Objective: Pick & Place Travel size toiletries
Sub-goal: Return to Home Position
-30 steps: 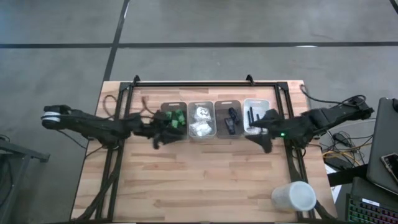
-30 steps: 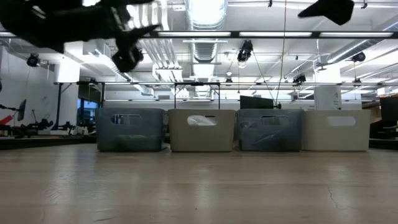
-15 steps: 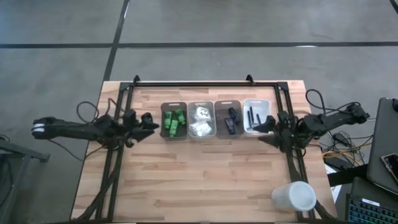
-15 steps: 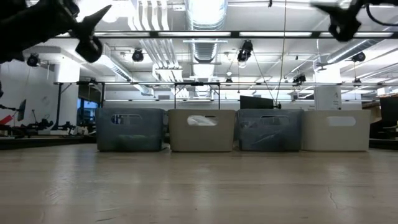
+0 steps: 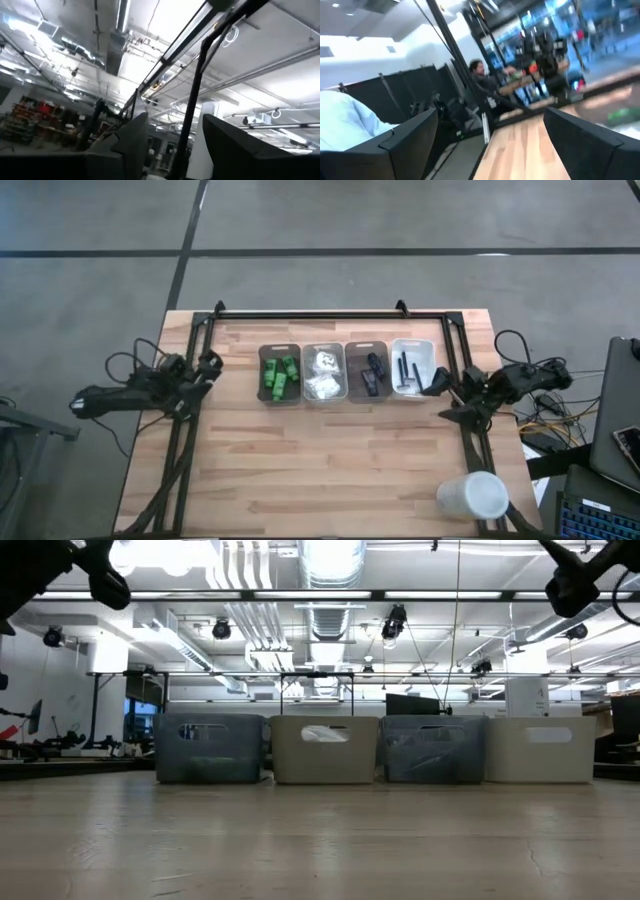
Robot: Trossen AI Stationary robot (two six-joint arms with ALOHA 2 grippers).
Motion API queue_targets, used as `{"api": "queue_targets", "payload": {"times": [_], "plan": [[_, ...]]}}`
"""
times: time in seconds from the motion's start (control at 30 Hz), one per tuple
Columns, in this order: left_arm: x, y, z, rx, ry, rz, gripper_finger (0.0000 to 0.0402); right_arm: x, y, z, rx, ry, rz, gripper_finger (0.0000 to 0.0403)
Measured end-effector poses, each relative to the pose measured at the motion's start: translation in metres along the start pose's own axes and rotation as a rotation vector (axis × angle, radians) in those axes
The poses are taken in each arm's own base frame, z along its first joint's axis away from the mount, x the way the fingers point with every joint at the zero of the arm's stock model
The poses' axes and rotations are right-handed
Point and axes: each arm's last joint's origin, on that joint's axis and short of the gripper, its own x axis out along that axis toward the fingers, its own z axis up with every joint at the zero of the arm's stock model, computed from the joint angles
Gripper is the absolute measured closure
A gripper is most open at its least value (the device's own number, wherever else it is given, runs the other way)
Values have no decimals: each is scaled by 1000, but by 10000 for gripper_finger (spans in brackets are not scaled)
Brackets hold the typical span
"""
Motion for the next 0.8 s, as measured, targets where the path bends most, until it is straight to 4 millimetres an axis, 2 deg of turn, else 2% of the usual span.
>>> {"api": "queue_targets", "payload": {"times": [0.17, 0.4, 0.67, 0.8], "plan": [[-6, 1, -4, 74, 59, 25, 209, -2, -6, -10, -123, -6, 10, 58], [-6, 6, -10, 42, 105, 109, 209, -1, -13, -22, -186, 8, -13, 81], [-6, 8, -14, 35, 139, 125, 209, 1, -24, -41, -190, -25, 4, 106], [-6, 8, -14, 33, 140, 125, 209, 1, -25, -43, -172, -4, -4, 118]]}}
